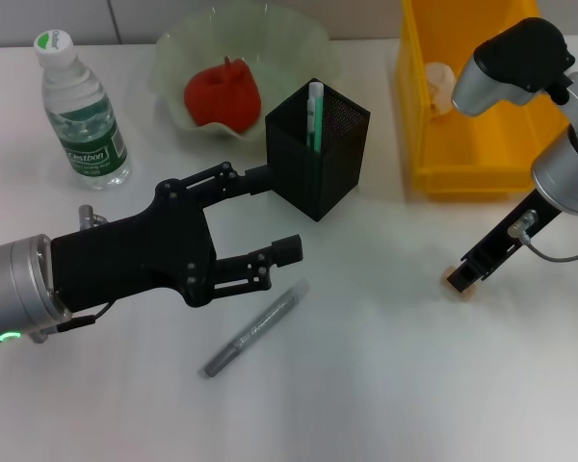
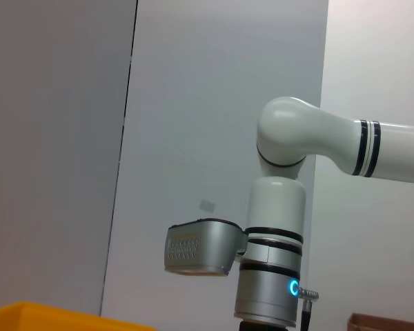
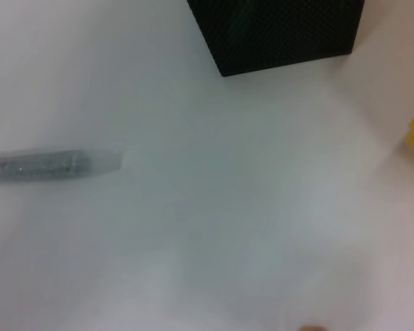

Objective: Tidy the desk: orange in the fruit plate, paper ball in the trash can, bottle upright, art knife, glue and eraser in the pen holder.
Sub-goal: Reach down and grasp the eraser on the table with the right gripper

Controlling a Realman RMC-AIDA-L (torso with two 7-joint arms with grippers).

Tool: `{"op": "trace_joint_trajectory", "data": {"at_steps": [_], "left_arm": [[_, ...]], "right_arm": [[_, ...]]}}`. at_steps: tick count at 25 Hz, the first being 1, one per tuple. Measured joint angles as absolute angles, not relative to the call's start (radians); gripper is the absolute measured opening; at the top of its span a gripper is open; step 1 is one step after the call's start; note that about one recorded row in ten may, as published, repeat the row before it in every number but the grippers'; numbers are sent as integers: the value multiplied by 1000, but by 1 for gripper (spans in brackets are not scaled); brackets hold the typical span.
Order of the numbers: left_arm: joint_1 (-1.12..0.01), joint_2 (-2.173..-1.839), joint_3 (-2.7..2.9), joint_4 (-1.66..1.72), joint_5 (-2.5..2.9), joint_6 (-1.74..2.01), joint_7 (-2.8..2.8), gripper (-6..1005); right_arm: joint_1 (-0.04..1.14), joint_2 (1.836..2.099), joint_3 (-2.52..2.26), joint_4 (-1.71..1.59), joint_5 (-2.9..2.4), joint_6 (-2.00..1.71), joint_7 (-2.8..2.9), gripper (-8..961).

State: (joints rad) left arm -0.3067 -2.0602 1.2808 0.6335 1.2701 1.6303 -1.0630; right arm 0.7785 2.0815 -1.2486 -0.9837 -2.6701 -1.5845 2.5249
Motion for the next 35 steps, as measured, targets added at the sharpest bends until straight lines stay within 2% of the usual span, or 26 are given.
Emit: {"op": "trace_joint_trajectory", "data": {"at_steps": [5, 10, 25, 30, 35], "left_arm": [[-307, -2060, 1281, 634, 1270, 1628, -1063, 793], [-309, -2060, 1279, 634, 1270, 1627, -1063, 792], [-310, -2060, 1276, 634, 1270, 1628, -1063, 790], [-311, -2060, 1276, 634, 1270, 1627, -1063, 789], [-309, -2060, 1276, 634, 1270, 1629, -1063, 789]], "right_arm": [[779, 2082, -1249, -981, -2671, -1585, 2525, 202], [780, 2082, -1250, -983, -2672, -1585, 2525, 182], [783, 2082, -1273, -985, -2672, -1590, 2517, 201], [783, 2083, -1307, -982, -2672, -1576, 2520, 372], [779, 2084, -1322, -981, -2671, -1560, 2522, 367]]}}
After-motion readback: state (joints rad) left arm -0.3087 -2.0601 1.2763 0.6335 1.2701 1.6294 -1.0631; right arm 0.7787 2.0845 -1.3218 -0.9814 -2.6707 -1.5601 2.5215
